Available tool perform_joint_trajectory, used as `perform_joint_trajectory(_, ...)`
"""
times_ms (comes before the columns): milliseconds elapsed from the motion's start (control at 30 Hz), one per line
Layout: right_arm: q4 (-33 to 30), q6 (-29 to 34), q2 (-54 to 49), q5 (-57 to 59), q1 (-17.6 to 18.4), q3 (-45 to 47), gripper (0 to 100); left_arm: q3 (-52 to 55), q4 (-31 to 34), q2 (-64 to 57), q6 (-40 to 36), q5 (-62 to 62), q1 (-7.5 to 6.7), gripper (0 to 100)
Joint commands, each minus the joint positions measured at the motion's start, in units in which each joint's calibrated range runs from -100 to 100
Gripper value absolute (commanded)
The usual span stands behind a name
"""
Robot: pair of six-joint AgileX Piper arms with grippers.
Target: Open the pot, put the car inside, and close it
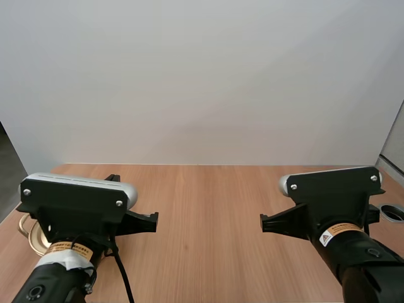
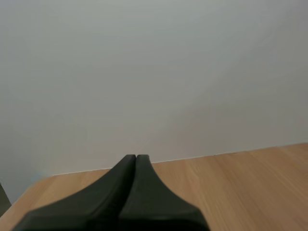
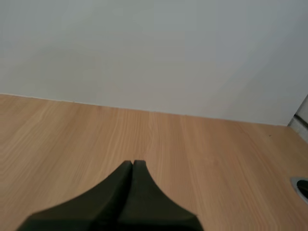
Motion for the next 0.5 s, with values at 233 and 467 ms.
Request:
perform_joint_trajectory(233,1.5,0.0,0.0,2.0,0.0,3.1,0,0.0,1.3,0.0,-4.1,15.1,0.08,0)
perform_joint_trajectory(467,0.4,-0.1,0.0,0.8,0.2,5.8,0,5.0,4.8,0.0,-7.4,13.5,0.51,0)
